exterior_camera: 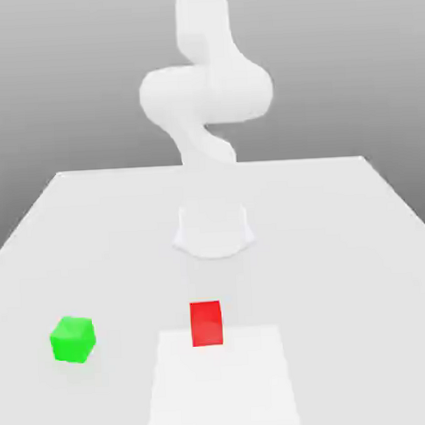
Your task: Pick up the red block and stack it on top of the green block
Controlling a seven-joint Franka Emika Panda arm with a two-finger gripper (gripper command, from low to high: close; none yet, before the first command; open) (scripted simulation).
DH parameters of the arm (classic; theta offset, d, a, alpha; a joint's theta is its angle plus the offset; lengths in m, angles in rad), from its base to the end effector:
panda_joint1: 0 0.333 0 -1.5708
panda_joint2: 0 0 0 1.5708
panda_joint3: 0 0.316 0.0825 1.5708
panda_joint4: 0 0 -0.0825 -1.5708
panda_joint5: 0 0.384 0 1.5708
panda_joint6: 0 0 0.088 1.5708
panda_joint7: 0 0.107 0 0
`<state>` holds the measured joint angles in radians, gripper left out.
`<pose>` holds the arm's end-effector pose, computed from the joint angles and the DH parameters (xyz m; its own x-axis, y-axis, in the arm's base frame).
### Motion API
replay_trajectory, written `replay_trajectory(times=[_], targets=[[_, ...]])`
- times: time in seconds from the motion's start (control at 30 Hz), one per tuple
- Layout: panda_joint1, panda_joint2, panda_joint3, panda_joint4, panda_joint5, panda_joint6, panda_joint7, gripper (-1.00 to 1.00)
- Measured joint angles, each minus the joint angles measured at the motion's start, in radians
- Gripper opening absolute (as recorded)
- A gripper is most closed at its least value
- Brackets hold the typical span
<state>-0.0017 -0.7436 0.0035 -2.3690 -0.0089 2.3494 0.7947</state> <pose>0.3715 0.0010 0.6610 0.5258 -0.7077 0.4720 -0.5337 -0.7065 -0.4648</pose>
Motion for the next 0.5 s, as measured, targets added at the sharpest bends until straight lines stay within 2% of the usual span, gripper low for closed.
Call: replay_trajectory(times=[0.5], targets=[[-0.013,0.44,-0.042,-0.516,-0.031,0.372,-0.072,0.0]])
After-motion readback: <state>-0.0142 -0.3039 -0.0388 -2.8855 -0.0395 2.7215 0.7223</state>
